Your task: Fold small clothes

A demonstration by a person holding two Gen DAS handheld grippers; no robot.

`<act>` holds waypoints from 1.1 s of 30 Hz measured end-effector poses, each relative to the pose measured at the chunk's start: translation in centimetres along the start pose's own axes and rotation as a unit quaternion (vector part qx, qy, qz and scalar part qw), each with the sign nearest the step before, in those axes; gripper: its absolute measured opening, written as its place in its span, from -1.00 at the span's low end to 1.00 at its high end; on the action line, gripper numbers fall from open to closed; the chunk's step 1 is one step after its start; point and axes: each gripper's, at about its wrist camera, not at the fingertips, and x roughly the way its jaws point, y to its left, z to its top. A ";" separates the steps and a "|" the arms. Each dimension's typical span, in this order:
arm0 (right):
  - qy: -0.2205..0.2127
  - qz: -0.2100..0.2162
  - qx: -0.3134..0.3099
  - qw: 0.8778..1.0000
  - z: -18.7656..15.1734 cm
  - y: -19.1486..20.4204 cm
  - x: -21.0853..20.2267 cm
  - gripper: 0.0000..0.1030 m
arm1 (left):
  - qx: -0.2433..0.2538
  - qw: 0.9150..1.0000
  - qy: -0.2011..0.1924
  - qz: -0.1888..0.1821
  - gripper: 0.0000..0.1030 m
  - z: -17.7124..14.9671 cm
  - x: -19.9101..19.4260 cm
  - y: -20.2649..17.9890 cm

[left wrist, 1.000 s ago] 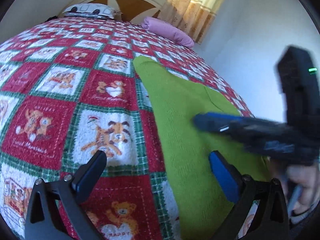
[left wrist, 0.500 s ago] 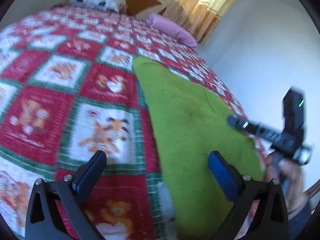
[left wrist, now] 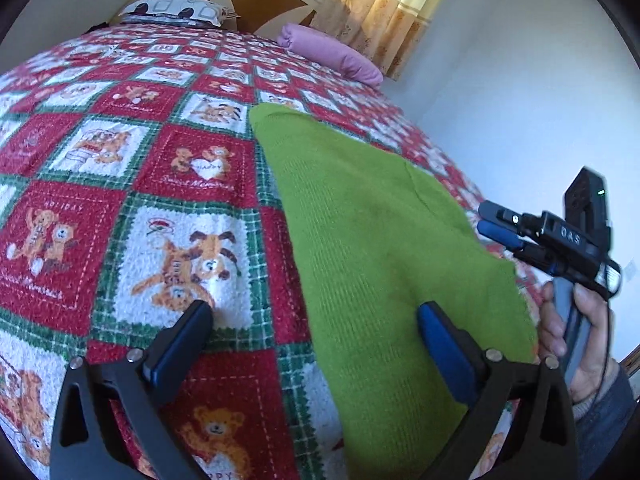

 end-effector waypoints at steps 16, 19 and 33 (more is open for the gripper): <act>0.051 0.097 0.138 0.984 1.3 -5.3 6.1 0.09 | 0.033 0.998 0.021 -0.053 0.90 -0.4 0.8 -1.5; 0.057 0.102 0.134 0.984 1.8 -5.1 6.8 0.09 | 0.040 0.998 0.024 -0.045 0.88 -0.4 0.9 -1.7; 0.043 0.104 0.096 0.989 1.2 -4.6 7.1 -0.31 | 0.045 0.998 0.015 -0.036 0.57 -0.6 0.6 -2.0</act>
